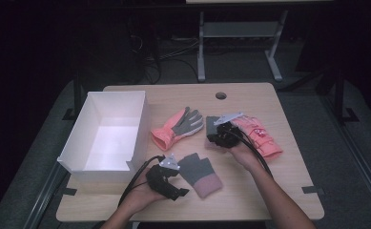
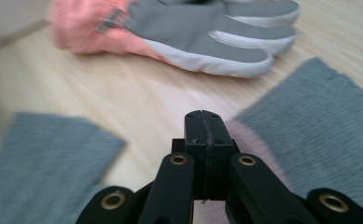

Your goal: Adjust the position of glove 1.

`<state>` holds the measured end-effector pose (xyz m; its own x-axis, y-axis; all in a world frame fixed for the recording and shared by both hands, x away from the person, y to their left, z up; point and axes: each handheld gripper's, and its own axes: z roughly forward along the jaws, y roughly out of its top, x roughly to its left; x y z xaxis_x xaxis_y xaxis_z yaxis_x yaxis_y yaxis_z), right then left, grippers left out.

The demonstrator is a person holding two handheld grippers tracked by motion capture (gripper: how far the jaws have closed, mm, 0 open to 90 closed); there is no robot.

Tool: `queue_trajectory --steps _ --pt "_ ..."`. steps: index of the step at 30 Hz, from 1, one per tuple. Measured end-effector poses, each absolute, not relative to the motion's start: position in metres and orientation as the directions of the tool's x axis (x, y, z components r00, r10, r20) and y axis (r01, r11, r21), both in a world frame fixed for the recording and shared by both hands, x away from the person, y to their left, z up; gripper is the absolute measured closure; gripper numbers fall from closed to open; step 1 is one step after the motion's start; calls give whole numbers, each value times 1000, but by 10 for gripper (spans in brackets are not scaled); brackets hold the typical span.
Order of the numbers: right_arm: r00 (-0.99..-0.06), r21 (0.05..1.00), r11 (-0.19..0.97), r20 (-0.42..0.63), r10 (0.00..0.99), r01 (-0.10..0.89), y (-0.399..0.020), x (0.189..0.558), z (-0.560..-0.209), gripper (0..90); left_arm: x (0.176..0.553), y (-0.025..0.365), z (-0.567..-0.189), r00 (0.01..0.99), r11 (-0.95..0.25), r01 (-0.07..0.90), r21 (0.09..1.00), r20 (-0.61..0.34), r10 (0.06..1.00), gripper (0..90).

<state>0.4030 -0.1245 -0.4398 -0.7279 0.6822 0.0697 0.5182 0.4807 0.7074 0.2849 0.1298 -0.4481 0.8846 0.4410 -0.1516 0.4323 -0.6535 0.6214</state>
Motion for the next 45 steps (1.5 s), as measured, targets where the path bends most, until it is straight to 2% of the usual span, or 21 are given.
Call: queue_trajectory --steps 11,35,45 --pt "-709 665 507 50 703 549 -128 414 -456 900 290 133 -452 866 -635 461 620 -158 475 155" --pt "-708 627 524 62 703 576 -176 361 -452 900 290 134 -450 863 -623 462 631 -157 481 156" --pt "-723 631 531 69 687 565 -200 327 -450 892 291 135 -449 869 -639 452 623 -143 474 156"
